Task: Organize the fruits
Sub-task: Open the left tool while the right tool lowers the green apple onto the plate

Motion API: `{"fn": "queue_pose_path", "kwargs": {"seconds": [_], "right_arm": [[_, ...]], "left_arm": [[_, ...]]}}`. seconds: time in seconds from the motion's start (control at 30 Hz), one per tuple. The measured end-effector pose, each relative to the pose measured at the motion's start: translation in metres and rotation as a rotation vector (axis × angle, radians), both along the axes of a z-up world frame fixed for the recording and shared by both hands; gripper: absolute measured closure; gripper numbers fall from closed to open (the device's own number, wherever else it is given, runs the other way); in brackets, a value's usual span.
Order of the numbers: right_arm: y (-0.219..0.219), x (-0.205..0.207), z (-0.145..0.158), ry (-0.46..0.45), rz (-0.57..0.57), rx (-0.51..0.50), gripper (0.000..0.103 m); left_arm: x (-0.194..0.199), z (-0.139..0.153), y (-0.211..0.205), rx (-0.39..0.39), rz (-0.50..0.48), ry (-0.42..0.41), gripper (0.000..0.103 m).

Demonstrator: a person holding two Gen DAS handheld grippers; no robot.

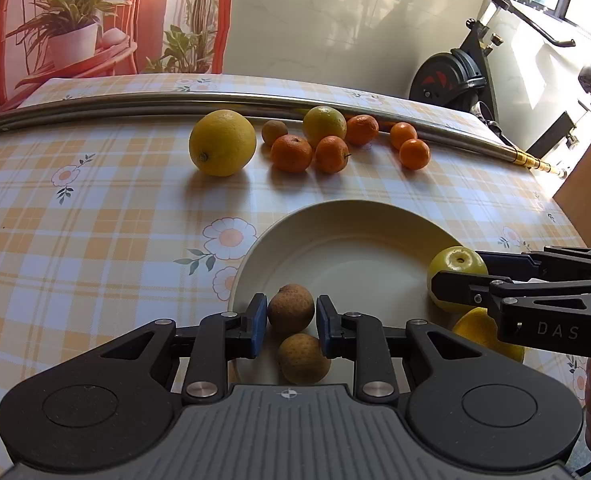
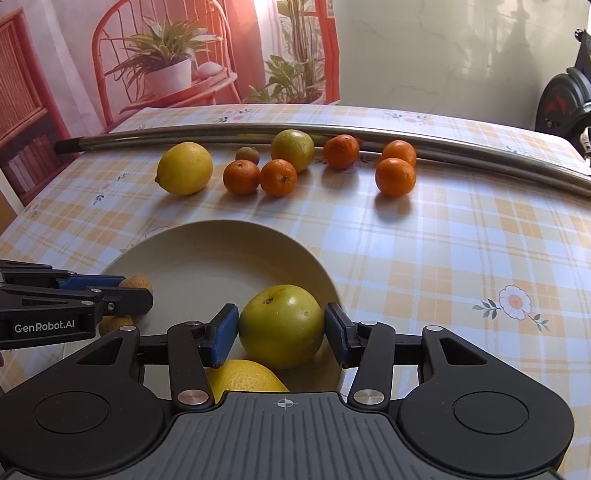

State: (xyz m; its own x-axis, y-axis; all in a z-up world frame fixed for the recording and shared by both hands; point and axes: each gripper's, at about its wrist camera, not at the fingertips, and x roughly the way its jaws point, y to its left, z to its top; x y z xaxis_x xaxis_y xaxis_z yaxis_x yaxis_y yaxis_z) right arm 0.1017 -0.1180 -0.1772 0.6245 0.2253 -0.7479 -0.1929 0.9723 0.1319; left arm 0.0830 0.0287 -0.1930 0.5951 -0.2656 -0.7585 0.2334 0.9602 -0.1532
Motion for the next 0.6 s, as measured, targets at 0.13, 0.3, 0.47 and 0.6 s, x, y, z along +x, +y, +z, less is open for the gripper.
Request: {"fn": "queue_pose_path", "kwargs": {"seconds": [0.13, 0.3, 0.47, 0.6], "right_arm": [[-0.001, -0.001, 0.002, -0.007, -0.002, -0.001, 0.059], [-0.002, -0.002, 0.006, -0.023, 0.002, -0.004, 0.059], [-0.002, -0.003, 0.009, -0.036, 0.003, -0.004, 0.059], [-0.004, -0.004, 0.014, -0.053, 0.003, -0.006, 0.059]], "left_arm": [[0.000, 0.000, 0.000, 0.000, 0.003, 0.000, 0.075], [0.000, 0.001, 0.000, 0.000, 0.009, 0.000, 0.074], [-0.001, 0.003, 0.002, -0.014, 0.016, -0.005, 0.074], [-0.002, 0.008, 0.002, -0.025, 0.016, -0.016, 0.074]]}}
